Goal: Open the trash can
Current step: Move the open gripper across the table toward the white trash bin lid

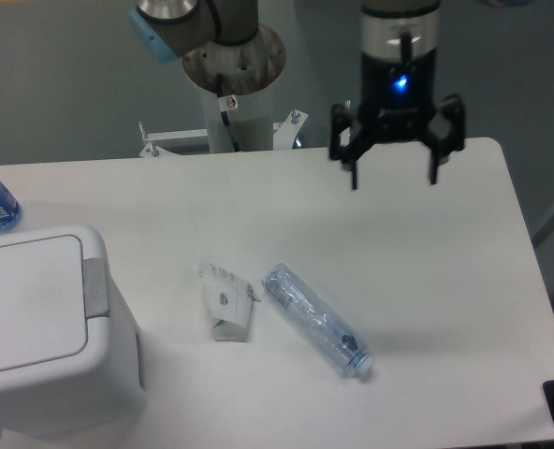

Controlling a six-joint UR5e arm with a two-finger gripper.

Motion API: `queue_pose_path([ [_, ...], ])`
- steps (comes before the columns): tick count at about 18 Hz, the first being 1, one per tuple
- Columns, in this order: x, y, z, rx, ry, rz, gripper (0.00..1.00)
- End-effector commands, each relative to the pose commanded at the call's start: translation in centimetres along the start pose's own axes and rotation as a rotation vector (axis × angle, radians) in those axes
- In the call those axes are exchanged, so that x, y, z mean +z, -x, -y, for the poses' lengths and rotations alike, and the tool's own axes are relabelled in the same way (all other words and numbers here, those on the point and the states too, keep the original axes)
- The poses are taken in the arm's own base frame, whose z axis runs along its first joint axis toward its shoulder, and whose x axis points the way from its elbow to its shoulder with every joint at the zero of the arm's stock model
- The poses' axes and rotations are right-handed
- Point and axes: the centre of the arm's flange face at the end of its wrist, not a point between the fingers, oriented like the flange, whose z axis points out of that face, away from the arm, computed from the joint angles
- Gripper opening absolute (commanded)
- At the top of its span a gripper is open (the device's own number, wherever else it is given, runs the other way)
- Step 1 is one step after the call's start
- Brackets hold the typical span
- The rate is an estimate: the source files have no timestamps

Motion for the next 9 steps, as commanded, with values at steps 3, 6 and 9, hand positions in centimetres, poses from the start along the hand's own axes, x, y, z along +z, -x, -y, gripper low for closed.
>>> queue_pose_path([
  [3,0.3,-3.3,1.1,-0.064,-0.038,-0.082,1.0],
  [6,0.5,-4.9,2.2,-0.133,-0.053,-0.161,1.0],
  [9,1.2,-7.8,2.4,-0.136,-0.038,-0.187,1.0],
])
